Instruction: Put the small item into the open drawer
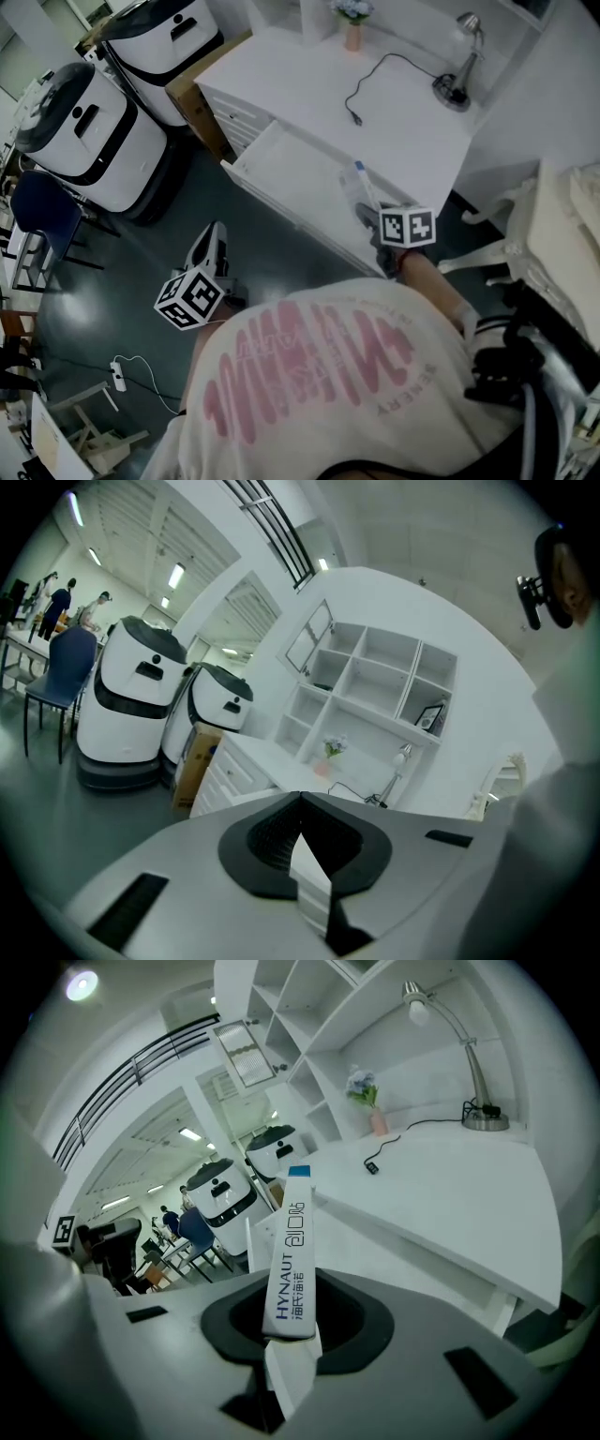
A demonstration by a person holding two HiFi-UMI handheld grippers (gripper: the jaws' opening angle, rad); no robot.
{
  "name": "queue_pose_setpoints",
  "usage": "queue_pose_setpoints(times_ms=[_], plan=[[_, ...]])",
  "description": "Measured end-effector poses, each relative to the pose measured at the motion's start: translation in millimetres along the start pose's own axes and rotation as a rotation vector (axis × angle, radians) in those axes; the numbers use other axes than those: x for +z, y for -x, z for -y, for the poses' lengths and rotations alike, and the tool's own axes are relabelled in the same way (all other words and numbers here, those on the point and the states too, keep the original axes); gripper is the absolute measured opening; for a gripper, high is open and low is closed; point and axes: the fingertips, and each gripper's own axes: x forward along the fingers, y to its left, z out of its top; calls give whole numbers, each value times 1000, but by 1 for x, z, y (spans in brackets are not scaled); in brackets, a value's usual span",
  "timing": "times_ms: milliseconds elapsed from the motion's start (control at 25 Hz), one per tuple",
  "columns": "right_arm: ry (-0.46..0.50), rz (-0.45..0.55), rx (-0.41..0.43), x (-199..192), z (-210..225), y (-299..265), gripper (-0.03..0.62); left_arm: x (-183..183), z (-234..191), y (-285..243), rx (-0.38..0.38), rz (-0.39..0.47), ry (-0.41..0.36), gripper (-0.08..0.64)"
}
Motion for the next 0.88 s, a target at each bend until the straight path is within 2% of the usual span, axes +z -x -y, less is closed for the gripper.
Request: queue_pose_setpoints(times_ms=[240, 400, 640, 880], plan=[[-48, -159, -46, -42, 26, -27, 89, -11, -9, -7, 35, -57, 1, 29], [-26, -244, -60, -66, 32, -39, 89, -21, -15, -6, 57, -75, 19, 29], [5, -343, -98, -92, 44, -53, 89, -28, -29, 2, 73, -88, 44, 29], [-27, -392, -104, -109, 45, -63, 89, -28, -57, 16, 139, -82, 60, 29]])
